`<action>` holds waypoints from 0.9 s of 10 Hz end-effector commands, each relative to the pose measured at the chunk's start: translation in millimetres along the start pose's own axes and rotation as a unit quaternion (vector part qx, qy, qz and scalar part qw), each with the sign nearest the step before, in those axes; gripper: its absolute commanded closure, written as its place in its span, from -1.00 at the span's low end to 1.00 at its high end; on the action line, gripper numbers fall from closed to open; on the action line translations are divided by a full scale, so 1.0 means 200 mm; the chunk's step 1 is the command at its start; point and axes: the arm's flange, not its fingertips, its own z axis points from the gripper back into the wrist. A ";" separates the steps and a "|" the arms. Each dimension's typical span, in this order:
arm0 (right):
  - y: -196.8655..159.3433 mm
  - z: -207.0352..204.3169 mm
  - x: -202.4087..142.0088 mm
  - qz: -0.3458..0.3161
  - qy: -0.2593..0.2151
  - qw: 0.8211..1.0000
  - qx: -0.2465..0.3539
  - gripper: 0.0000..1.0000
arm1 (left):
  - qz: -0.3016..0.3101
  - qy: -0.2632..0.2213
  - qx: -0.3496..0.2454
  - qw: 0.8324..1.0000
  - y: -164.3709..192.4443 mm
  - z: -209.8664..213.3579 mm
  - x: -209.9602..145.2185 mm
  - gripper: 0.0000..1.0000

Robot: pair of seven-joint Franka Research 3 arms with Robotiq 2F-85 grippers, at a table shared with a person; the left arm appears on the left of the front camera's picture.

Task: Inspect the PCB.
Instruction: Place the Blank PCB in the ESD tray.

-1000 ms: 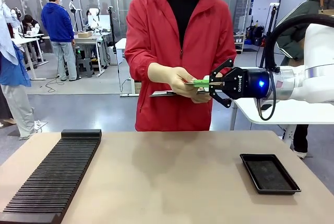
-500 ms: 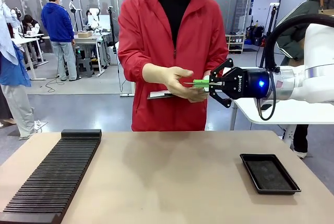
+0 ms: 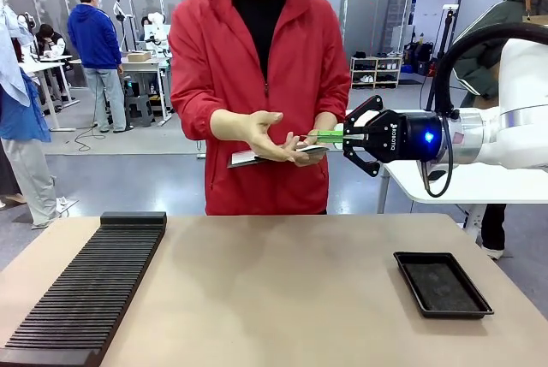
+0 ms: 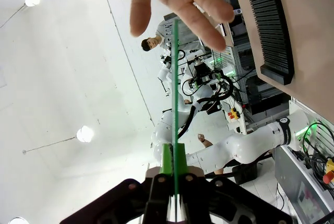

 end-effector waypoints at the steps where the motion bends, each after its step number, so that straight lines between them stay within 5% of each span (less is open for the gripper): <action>1: 0.01 0.00 0.00 0.001 0.000 1.000 0.000 1.00 | 0.001 0.003 0.000 1.000 -0.01 0.00 -0.01 -1.00; 8: 0.00 0.00 0.00 0.000 0.000 1.000 0.000 0.95 | 0.001 0.003 0.000 1.000 -0.01 0.00 -0.01 -1.00; 9: 0.08 0.07 -0.13 0.066 -0.012 0.997 -0.032 0.95 | 0.001 0.003 0.000 1.000 -0.01 0.00 -0.01 -1.00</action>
